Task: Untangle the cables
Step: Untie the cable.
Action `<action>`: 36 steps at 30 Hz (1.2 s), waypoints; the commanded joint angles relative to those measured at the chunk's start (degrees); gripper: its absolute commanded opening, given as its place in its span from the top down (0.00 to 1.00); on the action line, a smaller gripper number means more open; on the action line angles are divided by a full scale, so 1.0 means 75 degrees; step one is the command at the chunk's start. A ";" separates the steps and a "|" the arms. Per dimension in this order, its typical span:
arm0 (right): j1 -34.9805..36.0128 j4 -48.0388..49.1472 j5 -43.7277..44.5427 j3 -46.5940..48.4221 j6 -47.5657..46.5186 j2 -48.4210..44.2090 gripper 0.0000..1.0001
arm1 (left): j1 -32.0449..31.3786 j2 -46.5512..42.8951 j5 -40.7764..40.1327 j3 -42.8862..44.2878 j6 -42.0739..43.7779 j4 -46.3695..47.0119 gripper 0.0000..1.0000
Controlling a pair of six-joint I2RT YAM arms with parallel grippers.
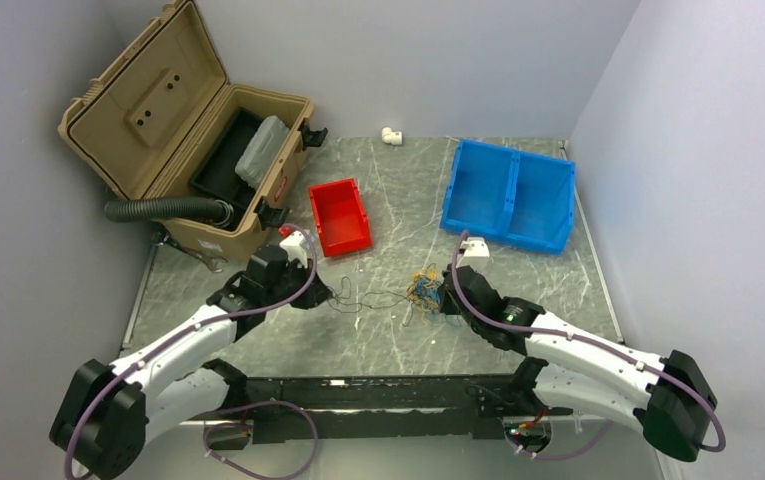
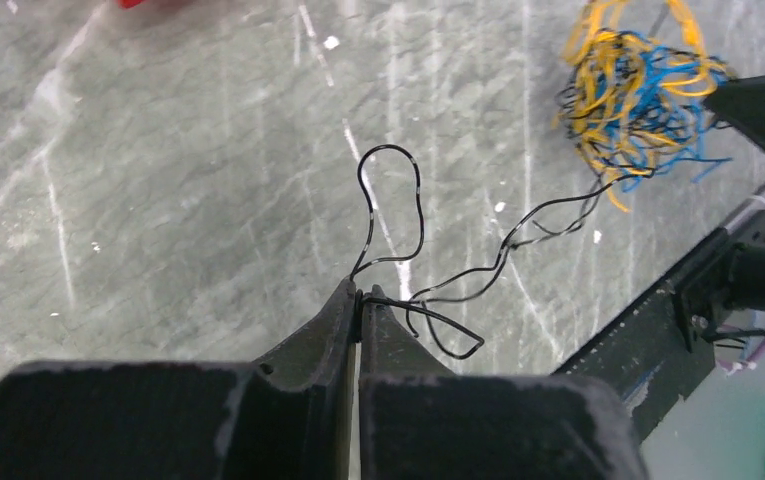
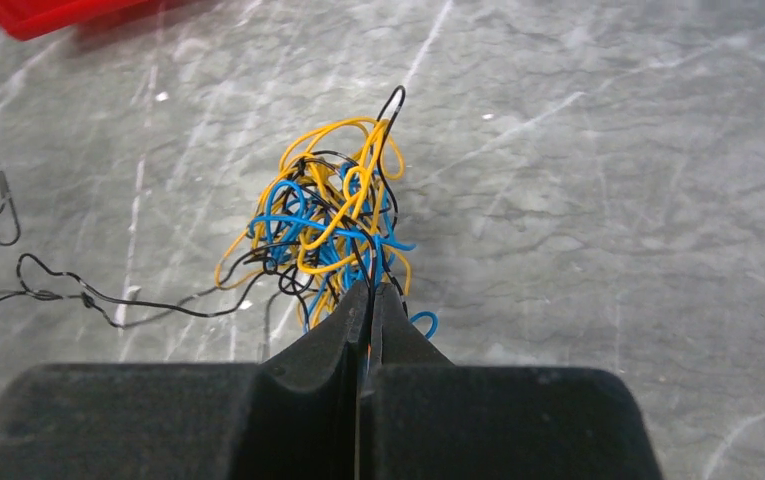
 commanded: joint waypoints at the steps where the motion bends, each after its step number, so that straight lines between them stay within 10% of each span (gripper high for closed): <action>1: -0.0021 0.0923 -0.0877 0.0327 -0.0709 -0.0249 1.00 | -0.0197 -0.0535 0.0371 0.0417 0.0476 0.0253 0.87; 8: -0.0016 0.1699 -0.2390 0.0270 -0.1349 -0.0290 1.00 | -0.0697 -0.0649 0.0267 0.0763 0.0968 0.0216 0.41; 36: -0.0021 0.1984 -0.3144 0.0539 -0.0837 0.0411 1.00 | -0.1520 0.2753 0.1503 0.2646 0.1488 0.1560 0.16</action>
